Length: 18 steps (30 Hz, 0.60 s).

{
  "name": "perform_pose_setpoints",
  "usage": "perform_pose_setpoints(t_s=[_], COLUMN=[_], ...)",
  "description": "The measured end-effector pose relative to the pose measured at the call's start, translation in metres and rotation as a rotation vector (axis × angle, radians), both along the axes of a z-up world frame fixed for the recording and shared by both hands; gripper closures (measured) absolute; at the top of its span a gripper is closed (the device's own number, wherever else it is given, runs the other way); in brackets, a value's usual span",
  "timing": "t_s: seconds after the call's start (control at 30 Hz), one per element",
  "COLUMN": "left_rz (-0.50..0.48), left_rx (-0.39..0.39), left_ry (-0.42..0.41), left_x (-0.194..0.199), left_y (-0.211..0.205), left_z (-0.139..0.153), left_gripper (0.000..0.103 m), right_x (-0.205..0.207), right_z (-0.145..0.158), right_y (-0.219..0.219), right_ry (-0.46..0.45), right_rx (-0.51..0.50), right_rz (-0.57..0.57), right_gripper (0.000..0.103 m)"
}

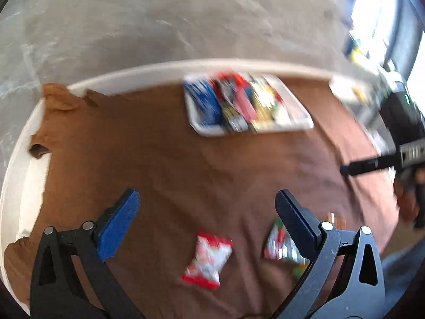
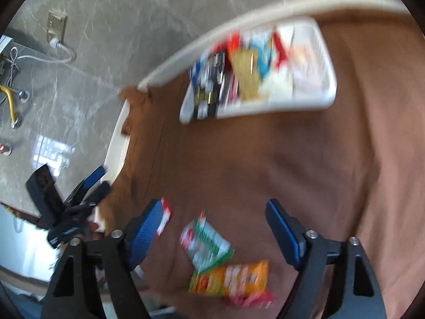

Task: Organize snacks
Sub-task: 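Move both tools back from the tray toward the remaining snacks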

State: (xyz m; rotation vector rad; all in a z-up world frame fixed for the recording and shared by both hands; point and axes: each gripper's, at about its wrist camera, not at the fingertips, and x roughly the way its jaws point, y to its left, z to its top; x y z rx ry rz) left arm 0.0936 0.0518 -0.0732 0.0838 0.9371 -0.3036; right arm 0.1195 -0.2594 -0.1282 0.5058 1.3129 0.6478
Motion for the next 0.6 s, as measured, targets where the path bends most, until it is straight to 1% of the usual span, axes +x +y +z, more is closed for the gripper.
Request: perform_pose_setpoints(t_s=[0.03, 0.07, 0.1, 0.17, 0.23, 0.3, 0.37, 0.47, 0.53, 0.6], left_rz=[-0.034, -0.072, -0.094, -0.114, -0.128, -0.155, -0.198, -0.297, -0.343, -0.371], left_rx=[0.005, 0.001, 0.004, -0.006, -0.048, -0.084, -0.075, -0.007, 0.002, -0.007], left_ry=[0.008, 0.017, 0.024, 0.038, 0.066, 0.066, 0.063, 0.097, 0.119, 0.129], left_x=[-0.007, -0.016, -0.023, -0.031, -0.038, -0.039, -0.041, -0.039, -0.035, -0.033], left_y=[-0.005, -0.008, -0.009, -0.011, -0.009, -0.014, -0.026, -0.054, -0.065, -0.073], left_z=[-0.006, -0.011, -0.015, -0.017, -0.022, -0.023, -0.023, -0.036, -0.044, -0.049], left_gripper=[0.000, 0.000, 0.000, 0.001, 0.001, 0.002, 0.002, 0.002, 0.002, 0.002], right_x=[-0.007, -0.013, -0.019, -0.032, -0.043, -0.054, -0.064, -0.075, -0.079, -0.082], right_z=[-0.006, -0.011, -0.015, -0.023, -0.027, -0.031, -0.034, -0.040, -0.043, -0.050], right_y=[-0.002, -0.004, -0.006, -0.008, -0.005, -0.001, 0.000, -0.001, -0.002, -0.004], right_ry=[0.039, 0.070, 0.098, 0.155, 0.179, 0.203, 0.238, 0.268, 0.283, 0.304], right_rx=[0.009, 0.031, 0.064, 0.121, 0.107, 0.099, 0.109, 0.123, 0.117, 0.116], right_rz=[-0.005, -0.019, -0.035, -0.051, -0.035, -0.016, -0.013, -0.031, -0.050, -0.078], right_gripper=[0.032, 0.032, 0.033, 0.037, 0.042, 0.045, 0.048, 0.049, 0.052, 0.054])
